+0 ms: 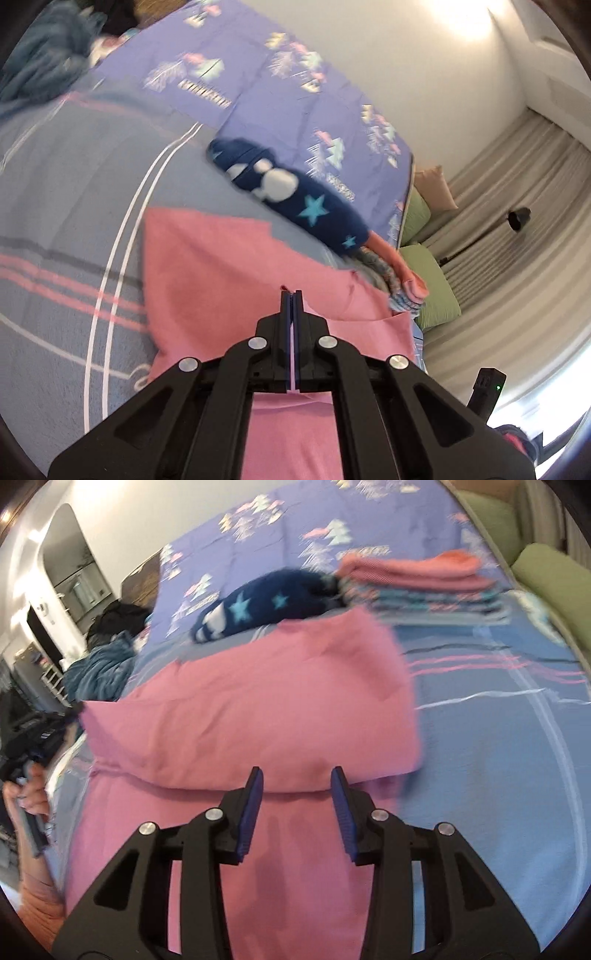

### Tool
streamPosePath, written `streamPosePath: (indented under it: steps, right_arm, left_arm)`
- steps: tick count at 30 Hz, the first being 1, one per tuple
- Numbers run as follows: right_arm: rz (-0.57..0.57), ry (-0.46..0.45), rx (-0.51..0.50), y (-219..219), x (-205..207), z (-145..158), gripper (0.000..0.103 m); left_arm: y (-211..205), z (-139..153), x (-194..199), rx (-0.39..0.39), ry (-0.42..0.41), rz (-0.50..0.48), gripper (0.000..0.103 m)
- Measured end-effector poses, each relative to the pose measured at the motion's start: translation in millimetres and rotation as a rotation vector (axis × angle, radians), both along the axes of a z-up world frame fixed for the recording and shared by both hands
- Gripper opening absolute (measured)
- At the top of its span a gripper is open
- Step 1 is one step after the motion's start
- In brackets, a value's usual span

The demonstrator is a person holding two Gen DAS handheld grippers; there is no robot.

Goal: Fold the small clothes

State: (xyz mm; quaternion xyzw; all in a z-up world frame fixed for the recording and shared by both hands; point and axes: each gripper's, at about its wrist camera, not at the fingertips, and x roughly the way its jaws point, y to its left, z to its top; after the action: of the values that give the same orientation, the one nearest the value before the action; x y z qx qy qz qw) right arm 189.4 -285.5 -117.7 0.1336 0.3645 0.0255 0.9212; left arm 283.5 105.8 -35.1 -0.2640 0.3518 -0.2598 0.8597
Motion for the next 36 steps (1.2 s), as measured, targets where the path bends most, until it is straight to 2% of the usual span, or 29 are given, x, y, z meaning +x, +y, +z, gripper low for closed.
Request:
streamPosePath:
  steps: [2, 3, 5, 7, 9, 10, 11, 13, 16, 19, 21, 22, 24, 25, 26, 27, 28, 30, 32, 36]
  right_arm:
    - [-0.044, -0.021, -0.049, -12, -6, 3, 0.051]
    - [-0.063, -0.022, -0.064, -16, -7, 2, 0.054]
    - [-0.123, -0.012, -0.084, -30, -12, -4, 0.055]
    - [-0.15, 0.011, -0.067, -40, -10, -12, 0.056]
    - [-0.15, 0.037, -0.033, -48, -6, -20, 0.056]
    - [-0.145, 0.049, -0.024, -48, -3, -24, 0.056]
    - [-0.141, 0.051, -0.024, -50, -2, -24, 0.057]
    - [-0.128, 0.043, -0.032, -47, 0, -23, 0.058]
    - [-0.114, 0.026, -0.062, -42, 6, -19, 0.058]
    - [-0.091, 0.032, -0.111, -33, 14, -20, 0.058]
    - [-0.069, 0.047, -0.133, -27, 20, -23, 0.058]
    - [-0.079, 0.058, -0.154, -26, 23, -24, 0.057]
    - [-0.233, 0.087, -0.188, -42, 21, -25, 0.057]
    - [-0.286, 0.103, -0.139, -55, 18, -27, 0.059]
    - [-0.298, 0.11, -0.031, -69, 13, -31, 0.06]
    - [-0.301, 0.105, 0.002, -73, 9, -33, 0.06]
    - [-0.298, 0.106, -0.026, -70, 8, -32, 0.06]
    - [-0.298, 0.116, -0.15, -53, 7, -30, 0.06]
    - [-0.291, 0.111, -0.18, -48, 8, -31, 0.061]
    - [-0.286, 0.1, -0.088, -63, 6, -33, 0.062]
  left_arm:
    - [-1, 17, -4, 0.071, -0.044, 0.016, 0.0]
    - [0, 21, -3, 0.135, -0.05, 0.046, 0.0]
    - [7, 7, 8, 0.264, 0.003, 0.136, 0.0]
    - [15, -19, 18, 0.317, 0.076, 0.171, 0.0]
    - [19, -44, 23, 0.288, 0.156, 0.152, 0.002]
    - [20, -49, 20, 0.277, 0.168, 0.15, 0.013]
    - [20, -49, 16, 0.268, 0.157, 0.146, 0.029]
    - [21, -44, 8, 0.276, 0.145, 0.155, 0.044]
    - [23, -30, -2, 0.276, 0.123, 0.155, 0.044]
    - [12, -20, -13, 0.288, 0.092, 0.146, 0.051]
    - [1, -22, -15, 0.34, 0.096, 0.118, 0.055]
    - [-4, -25, -13, 0.374, 0.111, 0.114, 0.055]
    - [-11, -41, -8, 0.431, 0.164, 0.104, 0.055]
    - [-13, -51, -5, 0.459, 0.192, 0.105, 0.055]
    - [-14, -59, -4, 0.488, 0.211, 0.112, 0.055]
    - [-15, -61, -7, 0.497, 0.189, 0.115, 0.055]
    - [-14, -60, -11, 0.509, 0.171, 0.116, 0.055]
    - [-13, -56, -16, 0.512, 0.171, 0.117, 0.051]
    - [-12, -51, -20, 0.505, 0.156, 0.108, 0.012]
    - [-8, -35, -28, 0.487, 0.101, 0.09, 0.009]
